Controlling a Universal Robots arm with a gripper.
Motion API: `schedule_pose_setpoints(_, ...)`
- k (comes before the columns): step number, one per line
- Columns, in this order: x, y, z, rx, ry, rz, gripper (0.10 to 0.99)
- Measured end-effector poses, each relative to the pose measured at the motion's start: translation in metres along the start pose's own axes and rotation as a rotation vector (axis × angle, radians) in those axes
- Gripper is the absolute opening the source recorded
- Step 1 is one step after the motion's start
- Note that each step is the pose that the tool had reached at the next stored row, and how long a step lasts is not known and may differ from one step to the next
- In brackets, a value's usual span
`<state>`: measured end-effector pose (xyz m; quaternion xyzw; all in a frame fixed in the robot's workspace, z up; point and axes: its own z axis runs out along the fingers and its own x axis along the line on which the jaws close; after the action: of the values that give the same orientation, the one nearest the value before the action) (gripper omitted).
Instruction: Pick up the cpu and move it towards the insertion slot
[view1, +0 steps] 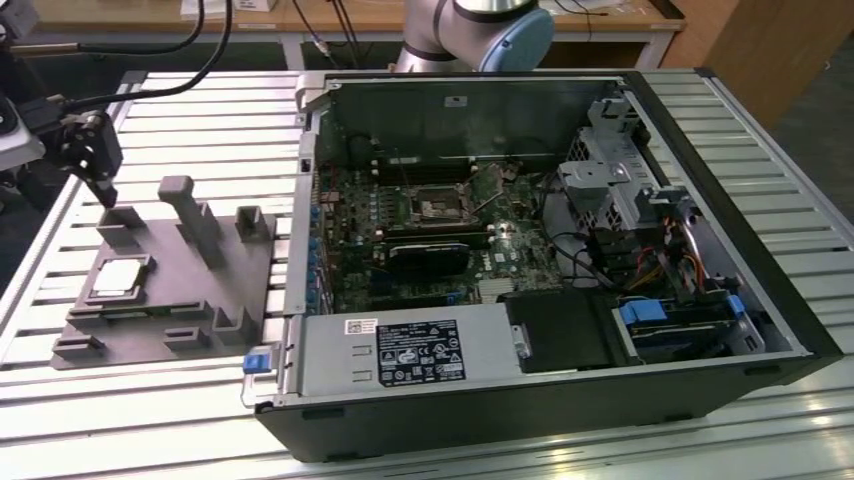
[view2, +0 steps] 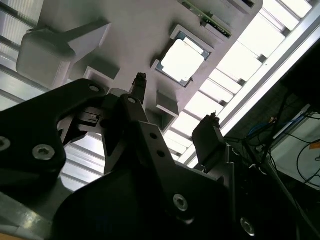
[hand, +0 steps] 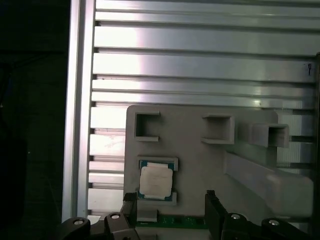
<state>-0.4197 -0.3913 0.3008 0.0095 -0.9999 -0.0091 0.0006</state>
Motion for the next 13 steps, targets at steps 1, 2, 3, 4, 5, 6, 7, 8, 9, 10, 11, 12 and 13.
schedule_pose_setpoints(1, 0.0001, 0.0, 0.0008, 0.0, -0.0001, 0.0, 0.647)
schedule_pose_setpoints(2, 0.0001, 0.0, 0.0015, 0.0, 0.0, 0.0, 0.647)
schedule_pose_setpoints(3, 0.0002, 0.0, 0.0021, 0.0, 0.0, 0.0, 0.647)
schedule_pose_setpoints(4, 0.0002, -0.0001, 0.0028, 0.0, 0.0, 0.0, 0.647)
schedule_pose_setpoints(5, 0.0002, -0.0001, 0.0033, 0.0, 0.0, 0.0, 0.647)
schedule_pose_setpoints(6, 0.0003, 0.0, 0.0039, 0.0, 0.0, 0.0, 0.647)
schedule_pose_setpoints(7, 0.0003, -0.0001, 0.0045, 0.0, 0.0, 0.0, 0.647)
schedule_pose_setpoints(8, 0.0003, -0.0001, 0.0051, 0.0, 0.0001, 0.0, 0.647)
schedule_pose_setpoints(9, 0.0004, -0.0001, 0.0059, 0.0, 0.0, 0.0, 0.647)
schedule_pose_setpoints(10, 0.0004, -0.0001, 0.0066, 0.0, 0.0, 0.0, 0.647)
schedule_pose_setpoints(11, 0.0004, -0.0001, 0.0073, 0.0, 0.0, 0.0, 0.647)
schedule_pose_setpoints(12, 0.0005, -0.0001, 0.008, 0.0, 0.0, 0.0, 0.647)
schedule_pose_setpoints(13, 0.0005, -0.0001, 0.0087, 0.0, 0.0, 0.0, 0.647)
